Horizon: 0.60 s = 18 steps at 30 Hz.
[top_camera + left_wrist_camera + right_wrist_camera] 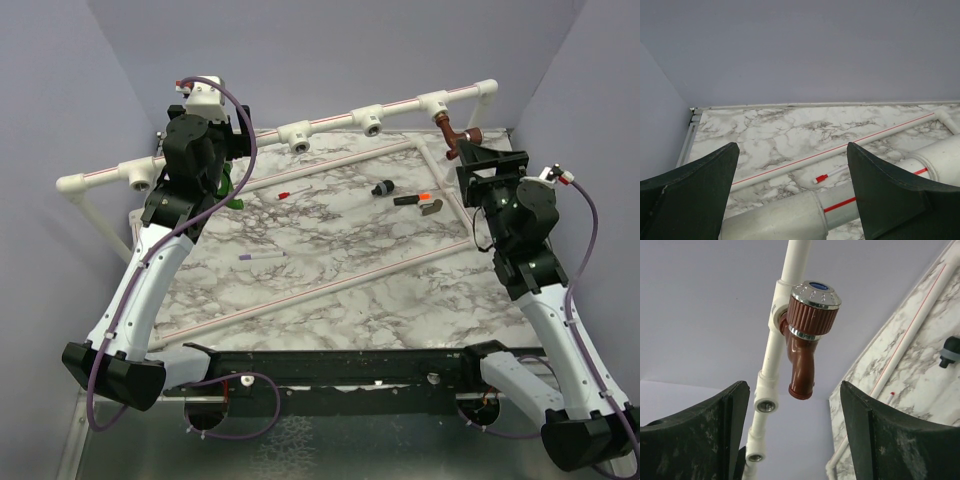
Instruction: Install the water faucets
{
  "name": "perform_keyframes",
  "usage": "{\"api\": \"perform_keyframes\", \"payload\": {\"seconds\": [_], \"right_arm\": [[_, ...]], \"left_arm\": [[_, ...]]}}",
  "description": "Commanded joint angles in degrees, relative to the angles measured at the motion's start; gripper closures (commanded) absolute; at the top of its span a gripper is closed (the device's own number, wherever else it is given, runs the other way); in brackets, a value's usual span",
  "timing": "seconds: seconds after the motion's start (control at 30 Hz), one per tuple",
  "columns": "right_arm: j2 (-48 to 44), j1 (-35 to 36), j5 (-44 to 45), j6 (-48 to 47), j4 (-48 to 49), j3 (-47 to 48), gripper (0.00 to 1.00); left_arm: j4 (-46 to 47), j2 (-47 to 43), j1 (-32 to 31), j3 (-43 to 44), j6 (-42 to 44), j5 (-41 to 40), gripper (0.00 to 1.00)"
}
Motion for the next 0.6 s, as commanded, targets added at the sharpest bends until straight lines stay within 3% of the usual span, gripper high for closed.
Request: {"api": "perform_keyframes", "payload": {"seconds": [0.0, 0.27, 0.57], "right_arm": [[-2.2, 0.3, 5.0, -11.6, -2.1, 0.8, 0.23], [-3.8, 0.3, 2.3, -42.0, 5.8, 3.0, 0.24], [-6.5, 0.3, -4.5, -81.9, 6.7, 3.9, 0.21]], "left_arm": [[-11.0, 2.6, -1.2, -2.2, -2.7, 4.9, 0.11], [-11.0, 2.2, -1.3, -2.2, -2.8, 5.4, 0.11], [-11.0, 2.2, -1.9, -2.3, -2.8, 5.3, 0.11]]}}
